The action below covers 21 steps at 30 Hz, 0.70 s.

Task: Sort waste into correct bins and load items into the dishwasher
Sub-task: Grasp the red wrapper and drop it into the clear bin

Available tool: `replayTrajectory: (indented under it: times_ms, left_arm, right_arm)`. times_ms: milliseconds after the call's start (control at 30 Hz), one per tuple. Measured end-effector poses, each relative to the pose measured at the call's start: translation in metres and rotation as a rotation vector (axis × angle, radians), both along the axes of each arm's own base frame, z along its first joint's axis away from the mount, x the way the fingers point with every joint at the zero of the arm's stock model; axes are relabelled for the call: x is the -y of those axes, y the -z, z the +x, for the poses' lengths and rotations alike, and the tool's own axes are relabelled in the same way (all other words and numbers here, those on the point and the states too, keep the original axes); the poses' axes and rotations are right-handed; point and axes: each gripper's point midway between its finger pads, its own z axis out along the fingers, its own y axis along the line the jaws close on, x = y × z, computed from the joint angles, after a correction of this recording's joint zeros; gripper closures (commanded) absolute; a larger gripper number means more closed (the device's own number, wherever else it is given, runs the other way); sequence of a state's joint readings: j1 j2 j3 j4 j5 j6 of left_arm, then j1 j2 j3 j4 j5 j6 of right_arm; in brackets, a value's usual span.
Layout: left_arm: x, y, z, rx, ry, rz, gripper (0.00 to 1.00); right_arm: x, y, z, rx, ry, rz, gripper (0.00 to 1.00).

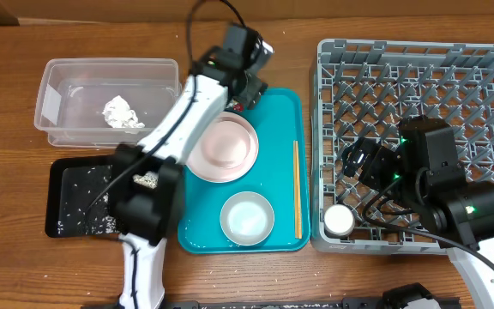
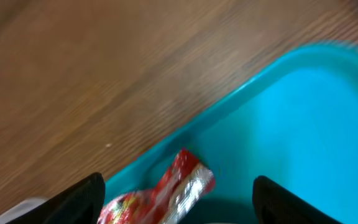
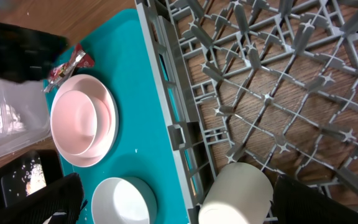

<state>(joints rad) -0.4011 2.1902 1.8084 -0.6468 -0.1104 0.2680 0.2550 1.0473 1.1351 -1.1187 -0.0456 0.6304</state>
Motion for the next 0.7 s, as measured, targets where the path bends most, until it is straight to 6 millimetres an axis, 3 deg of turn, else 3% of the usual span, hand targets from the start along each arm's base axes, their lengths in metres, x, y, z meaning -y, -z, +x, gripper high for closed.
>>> replayTrajectory:
  times_ms: [133, 167, 233, 333, 567, 633, 700]
  left_arm:
    - [-0.012, 0.040, 0.002, -0.046, -0.014, 0.083, 0.30]
    - [-0.014, 0.046, 0.001, -0.054, -0.018, 0.095, 0.36]
    - [-0.017, 0.053, -0.001, -0.068, -0.026, 0.111, 0.55]
    - [-0.020, 0.055, -0.003, -0.080, -0.036, 0.122, 0.96]
    - [-0.024, 0.052, -0.010, -0.094, -0.109, 0.128, 0.96]
    - [-0.028, 0.041, -0.013, -0.094, -0.158, 0.122, 0.96]
    - [-0.032, 0.016, -0.015, -0.074, -0.210, 0.094, 0.96]
  right_arm:
    - [0.000, 0.000, 0.000, 0.000, 0.000, 0.000, 0.00]
    - [0.000, 0.000, 0.000, 0.000, 0.000, 0.000, 0.00]
    - [0.000, 0.000, 0.000, 0.000, -0.001, -0.001, 0.00]
    - [0.000, 0.000, 0.000, 0.001, -0.002, -0.001, 0.00]
    - [0.000, 0.000, 0.001, 0.003, -0.002, -0.001, 0.00]
    - [0.000, 0.000, 0.001, 0.003, -0.002, -0.002, 0.00]
    - [0.000, 0.000, 0.001, 0.003, -0.001, -0.001, 0.00]
